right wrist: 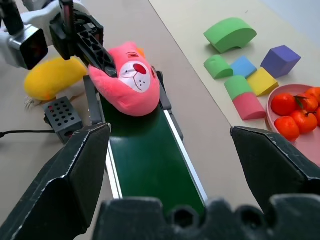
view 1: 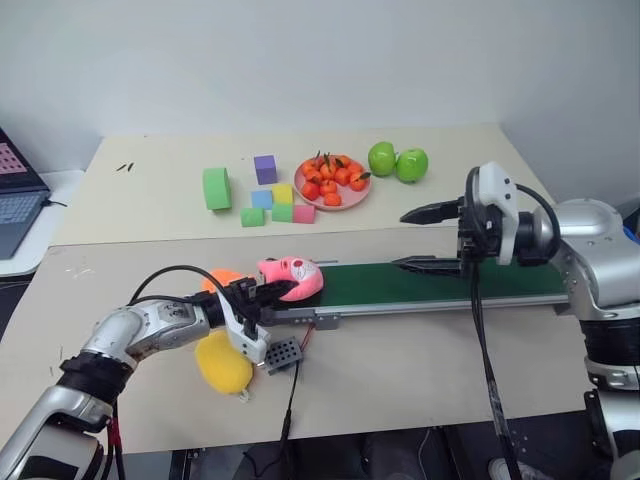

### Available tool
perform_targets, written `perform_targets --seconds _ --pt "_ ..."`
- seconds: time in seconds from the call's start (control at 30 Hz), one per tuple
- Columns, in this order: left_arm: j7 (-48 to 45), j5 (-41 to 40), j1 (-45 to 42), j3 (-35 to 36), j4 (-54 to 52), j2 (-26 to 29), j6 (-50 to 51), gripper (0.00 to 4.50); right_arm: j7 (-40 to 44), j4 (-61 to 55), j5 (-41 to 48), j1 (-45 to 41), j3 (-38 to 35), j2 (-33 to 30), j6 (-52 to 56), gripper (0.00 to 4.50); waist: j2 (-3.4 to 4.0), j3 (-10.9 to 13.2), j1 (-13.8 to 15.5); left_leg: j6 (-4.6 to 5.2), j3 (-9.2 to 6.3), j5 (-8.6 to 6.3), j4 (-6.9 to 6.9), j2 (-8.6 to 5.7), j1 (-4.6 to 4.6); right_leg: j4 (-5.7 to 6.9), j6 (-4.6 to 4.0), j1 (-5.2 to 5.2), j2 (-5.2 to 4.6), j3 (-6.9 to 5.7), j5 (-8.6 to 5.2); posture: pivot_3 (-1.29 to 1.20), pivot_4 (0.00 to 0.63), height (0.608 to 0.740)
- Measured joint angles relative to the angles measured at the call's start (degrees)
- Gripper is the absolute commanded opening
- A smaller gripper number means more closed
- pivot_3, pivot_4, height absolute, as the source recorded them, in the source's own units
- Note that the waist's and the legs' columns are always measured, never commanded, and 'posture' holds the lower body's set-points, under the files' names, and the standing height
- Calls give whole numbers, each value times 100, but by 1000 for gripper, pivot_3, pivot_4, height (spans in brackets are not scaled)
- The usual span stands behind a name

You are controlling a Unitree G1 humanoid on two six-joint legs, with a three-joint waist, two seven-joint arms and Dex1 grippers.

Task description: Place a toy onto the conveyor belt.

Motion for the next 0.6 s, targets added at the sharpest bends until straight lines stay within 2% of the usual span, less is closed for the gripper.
perform_targets --seconds 0.1,0.2,0.33,0.4,0.43,0.47,0.5,0.53,0.6 --pt "-105 -87 -219 -90 306 -41 -126 8 -12 -73 76 38 -39 -75 24 4500 0 0 0 0 0 0 2 1 0 0 0 1 0 0 0 0 150 740" --pt "-513 -434 -370 -218 578 -56 -289 1120 -23 -115 120 57 -117 -111 30 4500 1 -1 -9 0 2 0 2 1 3 0 0 2 0 1 0 0 150 740" --pt "-1217 -1280 -387 -298 706 -65 -365 2590 -44 -129 142 66 -135 -134 44 4500 8 -8 -15 2 5 -1 2 9 6 1 0 5 0 2 0 0 150 740" --pt "-1923 -2166 -327 -301 608 -28 -202 3273 -55 -132 143 66 -135 -138 46 4500 12 -10 -33 7 11 -4 2 13 10 1 0 5 0 2 0 0 150 740" --pt "-2051 -2336 -307 -301 557 -23 -160 3570 -57 -131 143 67 -135 -143 46 4500 13 -11 -36 8 12 -5 2 14 10 1 0 5 0 3 0 0 150 740" --pt "-2639 -3056 -182 -304 290 7 188 3870 -57 -131 143 67 -136 -145 46 4500 14 -11 -45 11 14 -6 2 17 10 1 0 5 0 4 0 0 150 740" --pt "-2862 -3347 -131 -294 207 7 386 4273 -57 -128 142 67 -135 -151 45 4500 16 -12 -45 15 16 -9 4 18 11 2 1 5 -1 5 0 0 150 740" --pt "-3270 -3902 -30 -264 10 6 819 4470 -57 -124 142 66 -135 -152 45 4500 17 -13 -46 18 17 -10 5 17 10 2 1 4 -1 6 0 0 150 740" --pt "-4049 -4912 124 -197 -500 9 1756 4470 -56 -107 139 65 -134 -155 44 4500 17 -13 -41 28 18 -16 10 17 8 2 2 3 -1 6 0 0 150 740"
